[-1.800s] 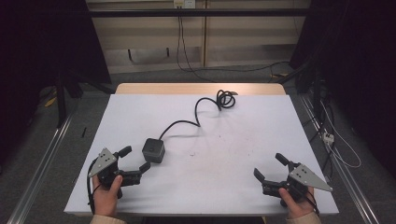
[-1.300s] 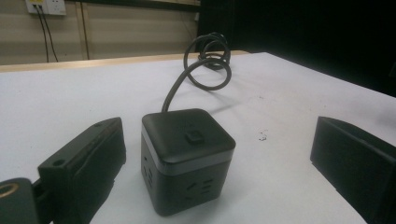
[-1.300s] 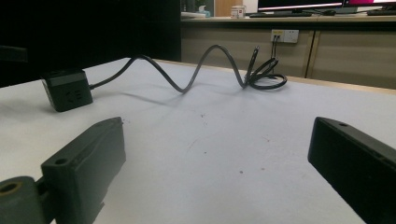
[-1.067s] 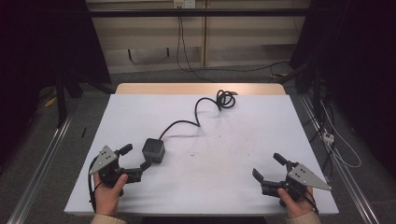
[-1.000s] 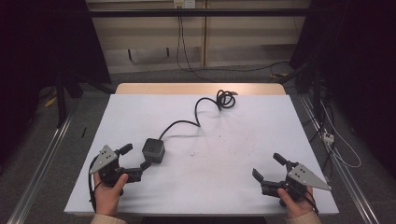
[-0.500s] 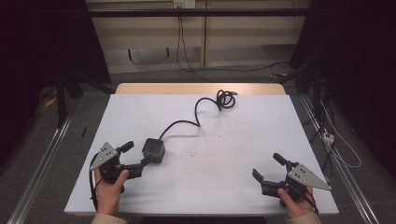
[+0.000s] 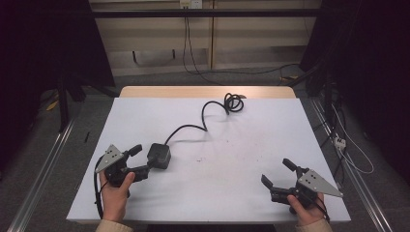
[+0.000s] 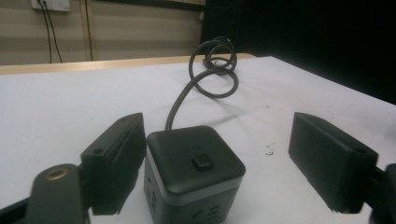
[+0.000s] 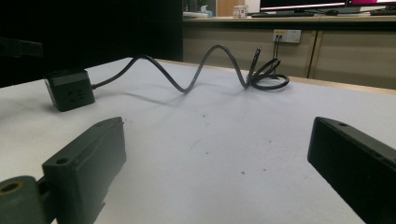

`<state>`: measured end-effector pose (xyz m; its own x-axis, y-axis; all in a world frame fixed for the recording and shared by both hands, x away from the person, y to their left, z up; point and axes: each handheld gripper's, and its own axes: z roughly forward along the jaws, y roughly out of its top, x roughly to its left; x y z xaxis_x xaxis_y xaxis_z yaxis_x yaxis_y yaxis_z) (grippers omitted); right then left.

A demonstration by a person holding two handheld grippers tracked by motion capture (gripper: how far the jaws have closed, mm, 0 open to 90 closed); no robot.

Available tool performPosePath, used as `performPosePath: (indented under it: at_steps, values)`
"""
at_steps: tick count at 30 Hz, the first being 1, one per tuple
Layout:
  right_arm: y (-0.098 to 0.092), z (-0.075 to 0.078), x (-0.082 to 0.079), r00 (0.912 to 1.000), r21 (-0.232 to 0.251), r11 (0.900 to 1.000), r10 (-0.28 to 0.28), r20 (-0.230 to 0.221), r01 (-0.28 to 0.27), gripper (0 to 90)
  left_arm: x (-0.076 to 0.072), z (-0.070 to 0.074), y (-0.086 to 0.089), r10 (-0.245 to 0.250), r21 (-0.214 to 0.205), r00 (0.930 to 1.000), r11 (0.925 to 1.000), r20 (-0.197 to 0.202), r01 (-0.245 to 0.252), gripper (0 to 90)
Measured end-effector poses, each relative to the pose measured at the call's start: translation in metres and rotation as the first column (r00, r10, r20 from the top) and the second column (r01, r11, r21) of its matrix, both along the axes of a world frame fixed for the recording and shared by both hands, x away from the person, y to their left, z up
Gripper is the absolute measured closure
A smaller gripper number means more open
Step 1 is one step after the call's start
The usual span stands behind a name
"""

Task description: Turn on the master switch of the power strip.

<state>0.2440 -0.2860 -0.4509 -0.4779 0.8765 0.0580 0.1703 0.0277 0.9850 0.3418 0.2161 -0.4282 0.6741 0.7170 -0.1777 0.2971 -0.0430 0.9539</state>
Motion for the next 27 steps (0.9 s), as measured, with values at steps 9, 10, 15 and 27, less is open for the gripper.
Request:
performPosePath:
  at_steps: [9, 10, 15, 27]
  values:
    - [0.0006, -0.0003, 0.0005, 1.0, -0.002, 1.0, 0.006, -0.003, -0.006, 4.1, 0.0026, 0.0023, -0.0034, -0.014, 0.02, 0.9999, 0.9997, -0.005, 0.014, 29.2]
    - [0.0008, -0.0001, 0.0004, 1.0, 0.001, 1.0, 0.005, -0.004, -0.005, 4.1, 0.0029, 0.0027, -0.0035, -0.016, 0.02, 0.9999, 0.9997, -0.005, 0.016, 30.3]
    - [0.0008, 0.0002, 0.0002, 1.0, -0.003, 1.0, 0.006, 0.001, -0.006, 4.3, 0.0049, 0.0042, -0.0039, -0.016, 0.018, 0.9998, 0.9997, -0.013, 0.016, 34.1]
    - [0.0009, 0.0003, 0.0001, 1.0, -0.007, 1.0, 0.003, 0.003, -0.003, 4.4, 0.0101, 0.0067, -0.0061, -0.017, 0.028, 0.9995, 0.9994, -0.028, 0.018, 43.2]
